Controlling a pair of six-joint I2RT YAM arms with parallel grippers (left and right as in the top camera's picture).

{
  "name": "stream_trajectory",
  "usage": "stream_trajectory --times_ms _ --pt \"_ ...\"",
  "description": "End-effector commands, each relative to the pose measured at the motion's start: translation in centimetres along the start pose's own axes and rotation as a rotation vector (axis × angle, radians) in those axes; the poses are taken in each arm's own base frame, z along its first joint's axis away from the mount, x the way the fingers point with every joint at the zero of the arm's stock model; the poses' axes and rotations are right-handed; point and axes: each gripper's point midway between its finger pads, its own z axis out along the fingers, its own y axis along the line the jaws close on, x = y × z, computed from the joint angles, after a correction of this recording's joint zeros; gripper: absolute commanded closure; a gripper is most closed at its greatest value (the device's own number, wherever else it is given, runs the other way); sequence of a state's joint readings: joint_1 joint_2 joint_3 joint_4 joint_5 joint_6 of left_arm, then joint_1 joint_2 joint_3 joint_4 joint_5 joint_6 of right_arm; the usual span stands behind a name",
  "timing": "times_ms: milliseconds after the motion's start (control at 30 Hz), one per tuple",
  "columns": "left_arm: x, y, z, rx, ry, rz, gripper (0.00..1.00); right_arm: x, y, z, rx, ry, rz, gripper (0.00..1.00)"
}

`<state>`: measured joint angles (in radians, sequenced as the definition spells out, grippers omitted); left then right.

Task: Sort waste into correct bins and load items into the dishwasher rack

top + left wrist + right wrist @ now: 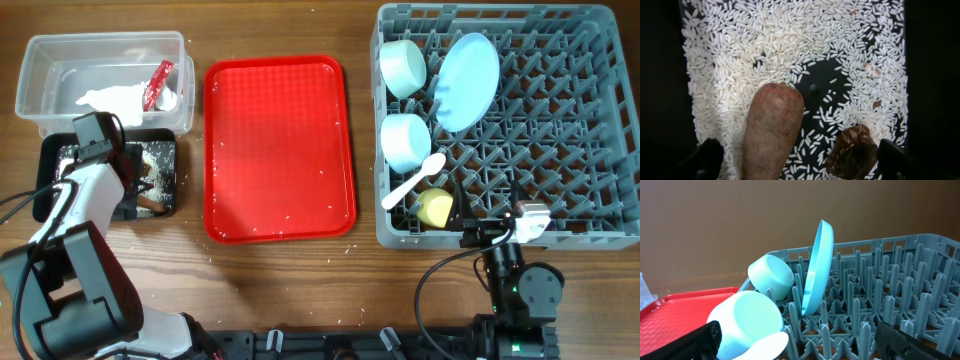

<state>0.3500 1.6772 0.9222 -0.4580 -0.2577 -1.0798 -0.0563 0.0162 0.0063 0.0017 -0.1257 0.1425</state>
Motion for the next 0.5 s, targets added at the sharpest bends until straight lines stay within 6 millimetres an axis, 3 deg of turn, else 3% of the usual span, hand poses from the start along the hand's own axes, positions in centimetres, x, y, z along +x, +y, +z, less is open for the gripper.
stream_trajectory --times_ms 0,300,467 --pt "-1.2 -0.3 -1.8 0.038 -0.038 -0.020 0.00 -0.2 -0.3 0.0 0.019 -0.009 0.016 0.00" --pt "-2.3 -1.2 -11.9 0.358 -0.166 -0.045 0.00 -0.2 -0.3 0.0 0.019 -0.009 0.016 0.00" --pt "-0.1 -2.9 -18.0 0.709 -0.270 0.309 0.00 -0.2 -0.3 0.0 0.019 -0.009 0.016 0.00"
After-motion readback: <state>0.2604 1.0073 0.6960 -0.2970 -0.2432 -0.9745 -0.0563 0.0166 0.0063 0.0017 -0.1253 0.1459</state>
